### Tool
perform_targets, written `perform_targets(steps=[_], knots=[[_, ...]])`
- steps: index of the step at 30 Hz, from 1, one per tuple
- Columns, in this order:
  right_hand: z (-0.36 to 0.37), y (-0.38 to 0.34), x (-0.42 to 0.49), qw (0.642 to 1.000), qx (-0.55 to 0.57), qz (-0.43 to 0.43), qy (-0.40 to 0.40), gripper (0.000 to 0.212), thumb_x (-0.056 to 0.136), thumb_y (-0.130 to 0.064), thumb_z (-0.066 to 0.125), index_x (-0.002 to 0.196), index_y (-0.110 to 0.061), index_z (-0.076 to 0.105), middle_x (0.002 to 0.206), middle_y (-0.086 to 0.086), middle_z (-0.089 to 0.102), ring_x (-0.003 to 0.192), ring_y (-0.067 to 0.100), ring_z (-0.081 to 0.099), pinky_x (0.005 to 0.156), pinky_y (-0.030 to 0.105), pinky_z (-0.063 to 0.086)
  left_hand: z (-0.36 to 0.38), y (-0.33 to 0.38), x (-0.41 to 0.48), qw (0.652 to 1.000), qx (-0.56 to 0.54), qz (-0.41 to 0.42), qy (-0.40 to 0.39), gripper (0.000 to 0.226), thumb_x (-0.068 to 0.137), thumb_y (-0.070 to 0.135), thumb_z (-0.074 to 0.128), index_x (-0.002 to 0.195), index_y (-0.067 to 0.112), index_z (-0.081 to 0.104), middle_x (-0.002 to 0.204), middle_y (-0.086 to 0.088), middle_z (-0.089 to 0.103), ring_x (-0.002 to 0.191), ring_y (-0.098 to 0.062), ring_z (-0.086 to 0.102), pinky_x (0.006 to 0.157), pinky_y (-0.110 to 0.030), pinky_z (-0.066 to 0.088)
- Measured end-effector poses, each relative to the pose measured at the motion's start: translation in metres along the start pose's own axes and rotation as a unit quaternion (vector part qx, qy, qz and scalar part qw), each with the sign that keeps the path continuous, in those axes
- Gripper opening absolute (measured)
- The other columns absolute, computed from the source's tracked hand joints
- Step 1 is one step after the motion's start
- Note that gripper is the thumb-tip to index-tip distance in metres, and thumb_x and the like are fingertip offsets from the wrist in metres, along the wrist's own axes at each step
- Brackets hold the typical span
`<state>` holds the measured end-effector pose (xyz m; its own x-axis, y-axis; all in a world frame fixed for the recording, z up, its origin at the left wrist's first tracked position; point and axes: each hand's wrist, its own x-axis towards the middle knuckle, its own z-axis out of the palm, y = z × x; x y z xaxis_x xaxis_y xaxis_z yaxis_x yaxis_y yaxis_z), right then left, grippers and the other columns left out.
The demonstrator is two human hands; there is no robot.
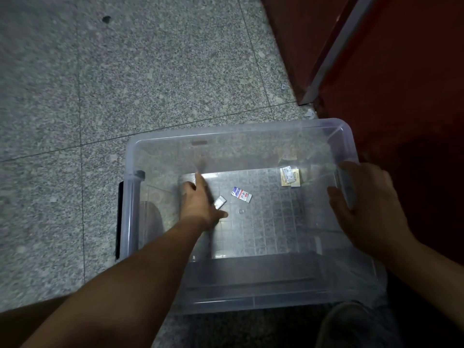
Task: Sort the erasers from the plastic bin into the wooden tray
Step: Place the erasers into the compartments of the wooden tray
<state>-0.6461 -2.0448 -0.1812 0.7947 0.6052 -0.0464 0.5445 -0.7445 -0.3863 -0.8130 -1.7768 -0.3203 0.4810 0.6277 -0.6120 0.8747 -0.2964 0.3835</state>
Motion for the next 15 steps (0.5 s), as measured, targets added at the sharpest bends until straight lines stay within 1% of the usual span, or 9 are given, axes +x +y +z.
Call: perform_targets(steps=[1, 2, 4, 5, 7, 10, 11, 14, 15], knots=[[0.001, 0.001, 0.000, 1.000, 0.001, 0.000, 0.001, 0.056, 0.092, -0.047, 0.049, 0.137, -0.014, 0.049, 0.126, 0.016, 0.053, 0.113, 0.036, 0.048, 0.092, 0.049, 0.044, 0.002, 0.000, 0.002, 0.999, 0.025, 0.024, -0.003, 0.130, 0.057, 0.034, 0.099, 0.158, 0.023, 0.017, 0.144, -0.007, 0.027, 0.126, -0.032, 0.052, 0.109, -0.042, 0.045], [0.001, 0.002, 0.000, 1.000, 0.001, -0.001, 0.002, 0.056, 0.092, -0.047, 0.049, 0.138, -0.014, 0.049, 0.127, 0.015, 0.053, 0.114, 0.036, 0.048, 0.092, 0.048, 0.044, 0.005, 0.002, 0.002, 0.997, 0.049, 0.054, -0.003, 0.116, 0.057, 0.030, 0.099, 0.150, 0.021, 0.029, 0.139, -0.005, 0.031, 0.121, -0.033, 0.055, 0.102, -0.042, 0.049], [0.002, 0.002, 0.000, 1.000, 0.004, -0.004, 0.002, 0.057, 0.092, -0.049, 0.047, 0.137, -0.013, 0.050, 0.128, 0.015, 0.054, 0.115, 0.036, 0.048, 0.093, 0.048, 0.043, 0.008, 0.006, 0.004, 0.992, 0.075, 0.100, -0.005, 0.093, 0.060, 0.019, 0.095, 0.137, 0.023, 0.042, 0.133, -0.003, 0.037, 0.110, -0.031, 0.060, 0.086, -0.038, 0.052], [0.003, 0.003, 0.000, 1.000, 0.008, -0.005, 0.003, 0.058, 0.092, -0.049, 0.046, 0.137, -0.013, 0.050, 0.128, 0.015, 0.054, 0.115, 0.036, 0.048, 0.094, 0.047, 0.043, 0.008, 0.010, 0.005, 0.990, 0.082, 0.111, -0.017, 0.089, 0.062, 0.014, 0.092, 0.136, 0.024, 0.045, 0.133, -0.002, 0.038, 0.107, -0.030, 0.062, 0.081, -0.035, 0.050], [0.004, 0.004, 0.001, 1.000, 0.015, -0.006, 0.008, 0.058, 0.092, -0.050, 0.045, 0.137, -0.013, 0.050, 0.126, 0.015, 0.054, 0.115, 0.035, 0.048, 0.093, 0.046, 0.042, 0.005, 0.014, 0.011, 0.988, 0.096, 0.118, -0.037, 0.088, 0.064, 0.011, 0.091, 0.138, 0.026, 0.046, 0.135, -0.003, 0.038, 0.102, -0.029, 0.062, 0.078, -0.031, 0.048], [0.005, 0.004, 0.000, 1.000, 0.021, -0.006, 0.012, 0.055, 0.093, -0.047, 0.047, 0.136, -0.013, 0.050, 0.126, 0.015, 0.053, 0.115, 0.034, 0.048, 0.093, 0.045, 0.042, 0.004, 0.020, 0.015, 0.989, 0.084, 0.113, -0.041, 0.080, 0.070, 0.023, 0.090, 0.136, 0.025, 0.045, 0.132, -0.004, 0.040, 0.100, -0.032, 0.064, 0.082, -0.031, 0.047], [0.005, 0.004, 0.000, 1.000, 0.023, -0.004, 0.014, 0.054, 0.093, -0.046, 0.049, 0.136, -0.013, 0.050, 0.126, 0.014, 0.053, 0.116, 0.033, 0.048, 0.093, 0.045, 0.042, 0.005, 0.024, 0.015, 0.990, 0.069, 0.118, -0.038, 0.078, 0.071, 0.027, 0.090, 0.135, 0.025, 0.046, 0.130, -0.004, 0.040, 0.096, -0.029, 0.064, 0.082, -0.031, 0.048], [0.007, 0.004, -0.001, 0.999, 0.032, -0.006, 0.018, 0.055, 0.093, -0.046, 0.048, 0.136, -0.013, 0.051, 0.126, 0.013, 0.054, 0.116, 0.032, 0.048, 0.093, 0.044, 0.042, 0.016, 0.041, 0.012, 0.988, 0.033, 0.148, -0.031, 0.066, 0.072, 0.029, 0.090, 0.123, 0.023, 0.049, 0.121, 0.004, 0.040, 0.072, -0.006, 0.057, 0.075, -0.026, 0.046], [0.007, 0.005, 0.000, 0.999, 0.035, -0.007, 0.018, 0.055, 0.092, -0.047, 0.047, 0.135, -0.013, 0.052, 0.125, 0.012, 0.054, 0.115, 0.031, 0.049, 0.093, 0.044, 0.043, 0.020, 0.048, 0.011, 0.987, 0.022, 0.159, -0.031, 0.063, 0.072, 0.029, 0.090, 0.120, 0.023, 0.049, 0.121, 0.006, 0.041, 0.071, -0.005, 0.057, 0.074, -0.025, 0.045]])
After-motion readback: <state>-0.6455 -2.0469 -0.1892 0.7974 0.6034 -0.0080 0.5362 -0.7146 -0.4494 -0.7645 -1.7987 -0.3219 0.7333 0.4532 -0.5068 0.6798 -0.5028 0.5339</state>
